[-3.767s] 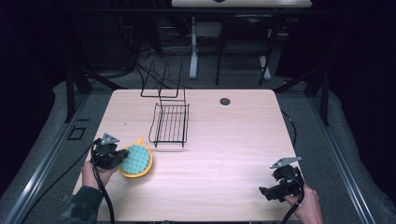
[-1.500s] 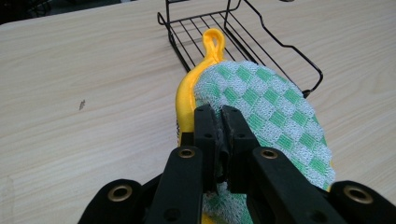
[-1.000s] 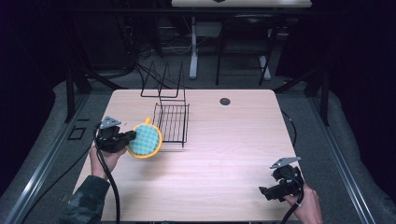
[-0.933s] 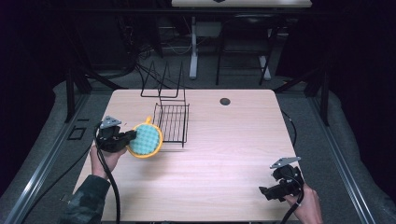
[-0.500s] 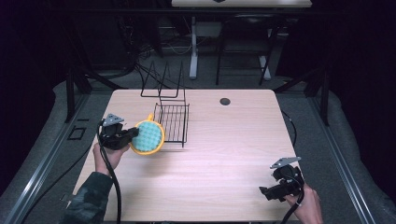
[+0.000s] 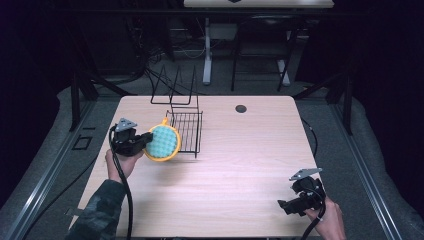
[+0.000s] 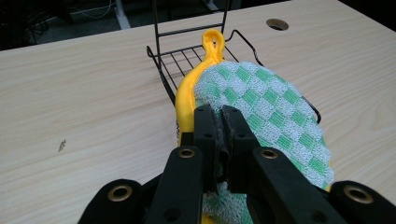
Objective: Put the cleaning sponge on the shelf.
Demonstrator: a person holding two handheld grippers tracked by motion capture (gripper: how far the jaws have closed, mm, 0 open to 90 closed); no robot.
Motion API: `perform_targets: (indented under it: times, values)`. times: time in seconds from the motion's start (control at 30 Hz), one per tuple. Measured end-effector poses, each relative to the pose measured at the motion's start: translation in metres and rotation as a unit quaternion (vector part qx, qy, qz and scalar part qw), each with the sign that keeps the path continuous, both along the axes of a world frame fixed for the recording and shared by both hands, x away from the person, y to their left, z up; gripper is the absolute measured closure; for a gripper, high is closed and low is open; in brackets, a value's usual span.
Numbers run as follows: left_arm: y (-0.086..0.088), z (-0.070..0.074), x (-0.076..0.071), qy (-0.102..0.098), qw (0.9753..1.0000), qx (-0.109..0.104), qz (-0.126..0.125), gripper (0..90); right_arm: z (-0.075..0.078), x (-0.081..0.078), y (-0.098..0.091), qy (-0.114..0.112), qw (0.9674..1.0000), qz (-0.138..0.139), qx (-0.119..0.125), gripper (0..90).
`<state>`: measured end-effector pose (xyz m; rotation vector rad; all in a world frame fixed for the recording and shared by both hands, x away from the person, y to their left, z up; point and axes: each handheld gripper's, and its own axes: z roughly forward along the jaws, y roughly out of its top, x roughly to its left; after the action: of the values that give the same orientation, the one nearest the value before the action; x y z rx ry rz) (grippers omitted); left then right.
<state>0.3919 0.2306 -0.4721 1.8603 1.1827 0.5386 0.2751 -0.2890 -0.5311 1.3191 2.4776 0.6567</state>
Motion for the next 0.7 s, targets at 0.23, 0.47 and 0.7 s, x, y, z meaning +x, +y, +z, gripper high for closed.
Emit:
perform_targets:
  times: [0.23,0.47,0.7]
  values:
    - [-0.002,-0.002,0.004,-0.005,1.0000,-0.006,0.005,86.0,-0.001,0.000,0.000,0.002,1.0000,-0.001,-0.001,1.7]
    - [-0.005,-0.004,0.010,-0.009,0.9998,-0.013,0.009,86.0,-0.001,0.001,0.000,0.000,1.0000,0.000,0.000,1.7]
    - [-0.008,-0.005,0.017,-0.008,0.9996,-0.022,0.012,86.0,-0.001,0.001,0.000,0.000,1.0000,0.000,-0.001,1.8]
